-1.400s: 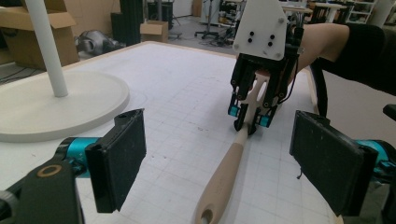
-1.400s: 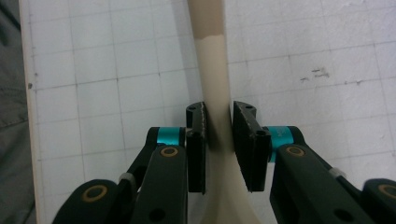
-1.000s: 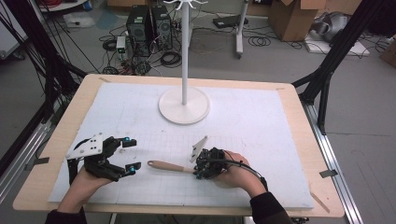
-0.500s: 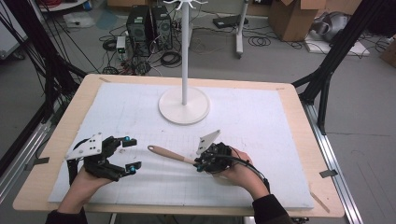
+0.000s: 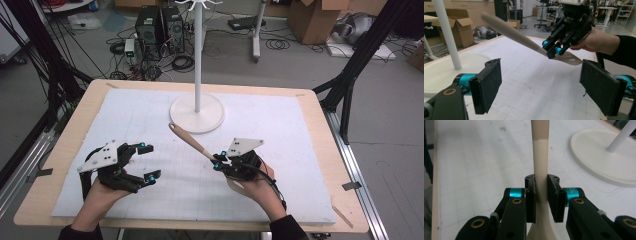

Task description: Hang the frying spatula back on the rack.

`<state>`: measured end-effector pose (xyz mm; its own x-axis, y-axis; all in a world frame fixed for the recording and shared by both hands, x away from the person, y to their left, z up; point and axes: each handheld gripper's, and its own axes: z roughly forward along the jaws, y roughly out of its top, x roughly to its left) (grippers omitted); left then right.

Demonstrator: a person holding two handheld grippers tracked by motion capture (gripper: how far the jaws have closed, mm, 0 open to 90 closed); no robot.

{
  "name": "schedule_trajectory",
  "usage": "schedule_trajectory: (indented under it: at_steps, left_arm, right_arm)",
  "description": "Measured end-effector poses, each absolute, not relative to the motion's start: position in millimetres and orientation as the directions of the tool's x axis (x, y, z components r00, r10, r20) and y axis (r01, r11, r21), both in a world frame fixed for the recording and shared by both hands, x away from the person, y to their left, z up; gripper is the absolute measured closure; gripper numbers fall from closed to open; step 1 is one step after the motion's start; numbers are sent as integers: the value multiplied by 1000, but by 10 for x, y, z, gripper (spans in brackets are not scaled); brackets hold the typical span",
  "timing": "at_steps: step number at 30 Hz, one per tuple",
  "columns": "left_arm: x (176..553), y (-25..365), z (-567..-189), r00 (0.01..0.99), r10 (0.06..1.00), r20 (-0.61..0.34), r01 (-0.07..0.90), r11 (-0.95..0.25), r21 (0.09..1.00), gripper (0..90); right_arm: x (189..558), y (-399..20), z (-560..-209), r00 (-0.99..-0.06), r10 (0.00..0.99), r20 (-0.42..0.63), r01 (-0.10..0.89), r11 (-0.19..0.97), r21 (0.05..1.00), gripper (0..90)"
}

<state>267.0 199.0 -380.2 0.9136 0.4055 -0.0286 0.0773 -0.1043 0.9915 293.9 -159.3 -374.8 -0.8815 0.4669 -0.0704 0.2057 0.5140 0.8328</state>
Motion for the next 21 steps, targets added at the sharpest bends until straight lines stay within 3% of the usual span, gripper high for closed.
schedule_trajectory:
  at_steps: [10,19,21]
  left_arm:
    - [2737,1596,-3648,919,387,-71,97,-47,994,196]
    - [2793,1319,-3539,889,442,-123,122,31,992,213]
    - [2816,1248,-3523,878,452,-156,145,58,988,252]
  right_arm:
    - [2786,-1576,-3669,-861,502,-88,144,405,903,783]
    - [2681,-1570,-3612,-837,539,-96,103,327,939,783]
    - [2672,-1572,-3609,-830,548,-104,96,324,941,783]
